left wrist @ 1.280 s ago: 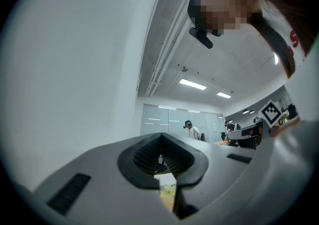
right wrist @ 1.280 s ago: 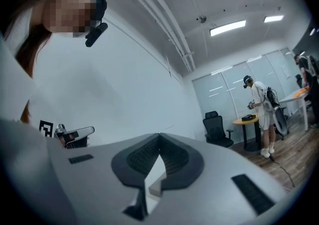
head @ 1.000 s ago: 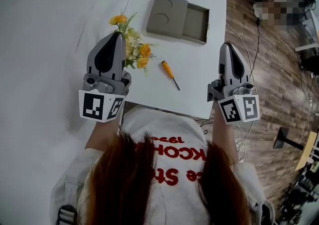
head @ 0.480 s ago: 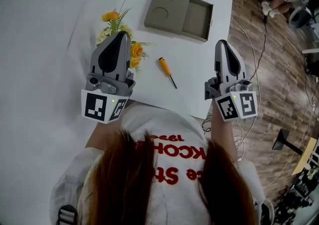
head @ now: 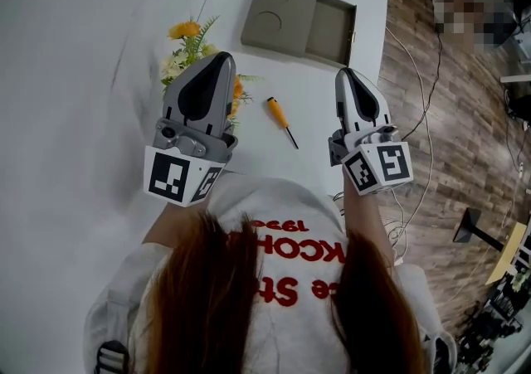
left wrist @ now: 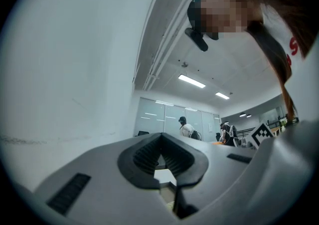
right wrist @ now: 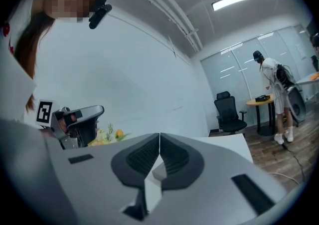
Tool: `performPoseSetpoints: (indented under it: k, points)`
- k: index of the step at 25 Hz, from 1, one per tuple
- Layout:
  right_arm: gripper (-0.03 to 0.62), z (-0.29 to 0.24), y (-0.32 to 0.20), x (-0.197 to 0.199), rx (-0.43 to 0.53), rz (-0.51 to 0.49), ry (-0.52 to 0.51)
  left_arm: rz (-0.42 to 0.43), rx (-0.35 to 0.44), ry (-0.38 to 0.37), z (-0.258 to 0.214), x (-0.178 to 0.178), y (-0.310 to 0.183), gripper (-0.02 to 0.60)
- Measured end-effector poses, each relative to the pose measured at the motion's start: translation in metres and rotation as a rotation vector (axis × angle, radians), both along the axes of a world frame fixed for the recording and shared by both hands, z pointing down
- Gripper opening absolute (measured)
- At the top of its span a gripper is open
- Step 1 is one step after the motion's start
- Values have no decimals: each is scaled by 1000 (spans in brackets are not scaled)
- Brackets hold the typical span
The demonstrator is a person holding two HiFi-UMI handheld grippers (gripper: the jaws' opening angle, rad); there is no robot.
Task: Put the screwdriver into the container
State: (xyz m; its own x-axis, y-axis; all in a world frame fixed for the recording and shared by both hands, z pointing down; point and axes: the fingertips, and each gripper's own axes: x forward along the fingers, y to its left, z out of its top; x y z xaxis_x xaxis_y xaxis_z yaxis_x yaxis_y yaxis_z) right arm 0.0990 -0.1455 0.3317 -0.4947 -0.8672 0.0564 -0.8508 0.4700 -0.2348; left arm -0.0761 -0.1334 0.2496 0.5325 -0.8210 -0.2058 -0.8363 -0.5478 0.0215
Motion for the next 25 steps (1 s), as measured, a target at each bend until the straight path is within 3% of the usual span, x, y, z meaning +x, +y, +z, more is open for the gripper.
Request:
performPoseSetpoints:
  k: [12,18,25]
  points:
    - [9,156,2,-64,-324,-179,117,-31,-48,-11,13,-2,-3,6]
    - [143,237,20,-93,-527,-273,182,-37,-59,-24,10,-1,-2,6]
    - [166,276,37,-103,-584,-327,359,-36,-65,-29,16,3,-3,6]
